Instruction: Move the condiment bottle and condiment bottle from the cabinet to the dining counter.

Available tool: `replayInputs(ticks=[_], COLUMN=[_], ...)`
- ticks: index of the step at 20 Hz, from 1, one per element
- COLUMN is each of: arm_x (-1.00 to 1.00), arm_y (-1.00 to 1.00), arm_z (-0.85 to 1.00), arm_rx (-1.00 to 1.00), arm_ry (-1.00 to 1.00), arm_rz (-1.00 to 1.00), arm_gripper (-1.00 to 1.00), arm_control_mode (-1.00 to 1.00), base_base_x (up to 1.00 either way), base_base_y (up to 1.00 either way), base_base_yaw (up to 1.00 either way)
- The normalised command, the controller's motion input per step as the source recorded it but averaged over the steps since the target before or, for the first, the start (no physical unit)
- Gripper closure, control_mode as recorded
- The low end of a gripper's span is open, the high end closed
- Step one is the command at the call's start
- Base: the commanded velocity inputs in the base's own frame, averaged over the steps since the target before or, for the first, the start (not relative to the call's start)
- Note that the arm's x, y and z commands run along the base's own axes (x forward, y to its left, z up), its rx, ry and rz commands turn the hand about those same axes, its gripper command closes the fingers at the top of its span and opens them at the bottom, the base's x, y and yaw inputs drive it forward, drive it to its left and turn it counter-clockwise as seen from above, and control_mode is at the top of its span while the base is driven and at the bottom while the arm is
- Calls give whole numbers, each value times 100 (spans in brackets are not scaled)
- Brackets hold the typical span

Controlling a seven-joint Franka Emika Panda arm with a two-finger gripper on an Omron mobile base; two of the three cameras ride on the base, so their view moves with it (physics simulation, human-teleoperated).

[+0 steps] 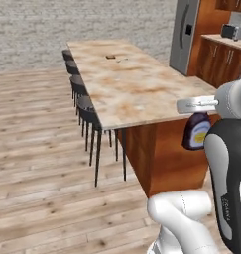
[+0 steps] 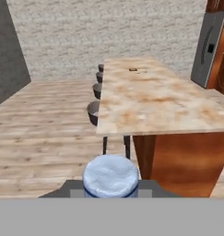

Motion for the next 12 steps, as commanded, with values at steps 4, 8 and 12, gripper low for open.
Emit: replayInputs(ticks=[4,8,12], arm_x=[0,0,0], arm_y=[0,0,0], arm_z=[0,0,0], arm_rx=[0,0,0], arm_ry=[0,0,0], arm_rz=[0,0,0], arm_gripper=[100,100,100], arm_control_mode=[100,100,100], base_base_x=[100,100,100], base_base_y=[-62,-59,-37], base_base_yaw=[4,6,5])
